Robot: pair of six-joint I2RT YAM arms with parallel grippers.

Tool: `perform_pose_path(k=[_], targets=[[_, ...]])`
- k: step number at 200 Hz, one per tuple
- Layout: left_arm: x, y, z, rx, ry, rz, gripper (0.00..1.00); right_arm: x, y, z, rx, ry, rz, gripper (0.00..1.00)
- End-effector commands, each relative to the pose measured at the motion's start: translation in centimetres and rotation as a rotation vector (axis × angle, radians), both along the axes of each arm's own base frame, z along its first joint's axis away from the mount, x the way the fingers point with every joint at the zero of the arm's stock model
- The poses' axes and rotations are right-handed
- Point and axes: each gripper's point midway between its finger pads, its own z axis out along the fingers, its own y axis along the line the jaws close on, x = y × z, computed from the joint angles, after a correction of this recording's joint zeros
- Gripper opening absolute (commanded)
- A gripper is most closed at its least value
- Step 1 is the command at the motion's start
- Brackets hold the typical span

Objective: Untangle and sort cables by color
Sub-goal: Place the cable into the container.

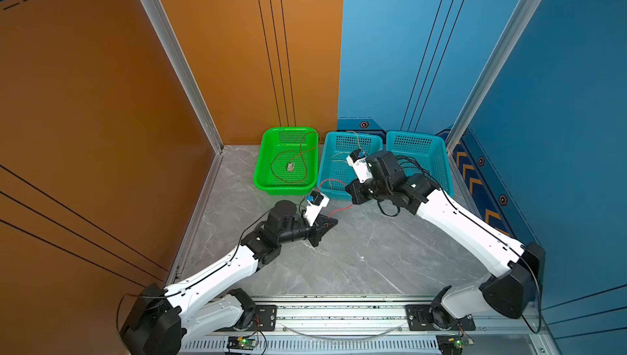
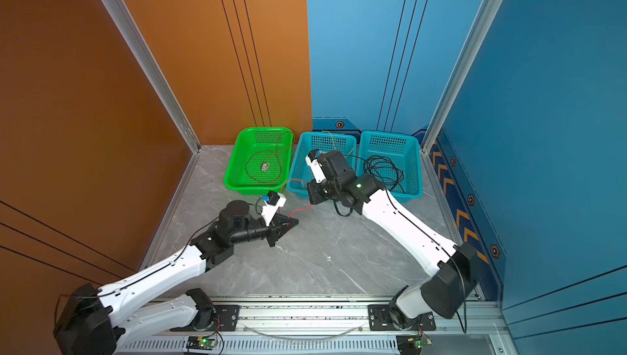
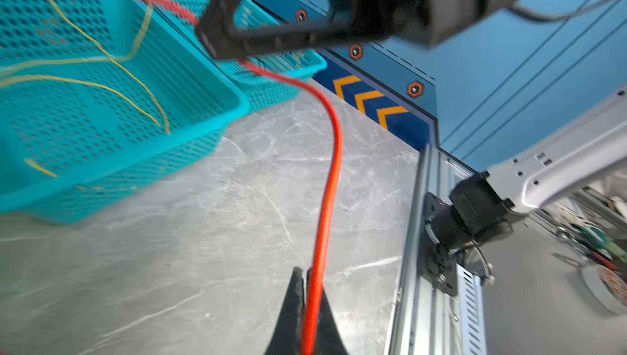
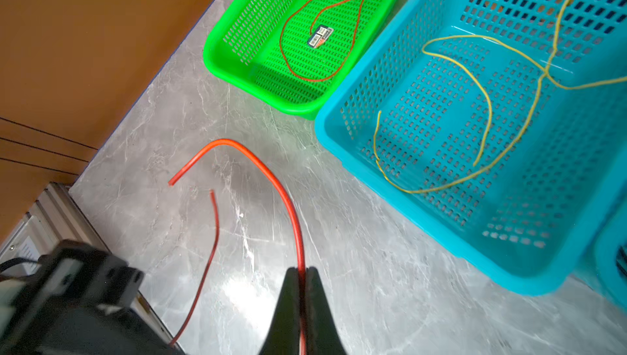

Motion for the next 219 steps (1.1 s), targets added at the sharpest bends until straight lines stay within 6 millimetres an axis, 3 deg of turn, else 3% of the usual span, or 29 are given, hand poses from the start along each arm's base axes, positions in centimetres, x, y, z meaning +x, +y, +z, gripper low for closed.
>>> perform_pose_path(k=[1, 28, 49, 51, 58, 72, 80, 97, 120, 131, 134, 137, 144, 175, 184, 191, 219], targets=[[2.5, 3.8, 1.3, 0.08, -0.01, 0.144, 0.0, 2.8, 3.7, 1.4, 0.069, -0.022, 0.033, 0.03], [7.1, 8.8, 3.4, 0.09, -0.008, 0.331, 0.0, 7.5, 7.8, 2.8, 0.126, -0.047, 0.054, 0.24], [11.7, 12.3, 3.9, 0.099, 0.012, 0.459, 0.0, 12.1, 10.1, 3.3, 0.208, -0.034, 0.032, 0.26], [12.1, 12.6, 3.8, 0.099, 0.017, 0.467, 0.0, 12.7, 10.5, 2.3, 0.209, -0.014, 0.025, 0.27], [13.7, 13.3, 4.0, 0.096, 0.019, 0.493, 0.0, 14.3, 11.1, 1.9, 0.235, 0.008, 0.009, 0.28], [17.0, 14.2, 3.7, 0.09, 0.025, 0.534, 0.0, 16.0, 12.0, 1.8, 0.261, 0.027, -0.002, 0.29], [19.0, 14.4, 4.5, 0.083, 0.014, 0.54, 0.0, 16.5, 12.0, 1.9, 0.265, 0.026, -0.011, 0.31], [22.8, 14.3, 3.5, 0.097, 0.053, 0.52, 0.0, 16.2, 11.2, 2.3, 0.245, 0.014, -0.029, 0.33], [27.5, 14.2, 1.7, 0.114, 0.102, 0.507, 0.0, 14.8, 8.8, 2.9, 0.174, -0.022, -0.053, 0.36], [29.3, 14.2, 0.5, 0.121, 0.126, 0.505, 0.0, 13.9, 7.4, 2.6, 0.128, -0.037, -0.064, 0.38], [29.8, 14.2, 0.1, 0.124, 0.134, 0.504, 0.0, 13.9, 7.1, 1.8, 0.109, -0.029, -0.07, 0.38], [30.2, 14.2, -0.3, 0.127, 0.142, 0.505, 0.0, 13.3, 6.5, 3.1, 0.115, -0.052, -0.073, 0.39], [31.1, 14.2, -1.2, 0.137, 0.159, 0.506, 0.0, 12.7, 5.3, 3.3, 0.099, -0.063, -0.087, 0.39], [33.5, 13.8, -5.4, 0.18, 0.229, 0.509, 0.0, 10.2, 0.8, 3.7, 0.056, -0.092, -0.14, 0.41], [33.4, 13.7, -7.0, 0.209, 0.277, 0.51, 0.0, 9.6, -0.4, 4.3, 0.052, -0.11, -0.155, 0.41], [33.5, 13.7, -7.9, 0.224, 0.291, 0.511, 0.0, 9.1, -1.3, 3.5, 0.032, -0.097, -0.165, 0.41], [33.6, 13.0, -10.1, 0.252, 0.333, 0.508, 0.25, 7.6, -4.0, 3.3, 0.016, -0.098, -0.193, 0.42]])
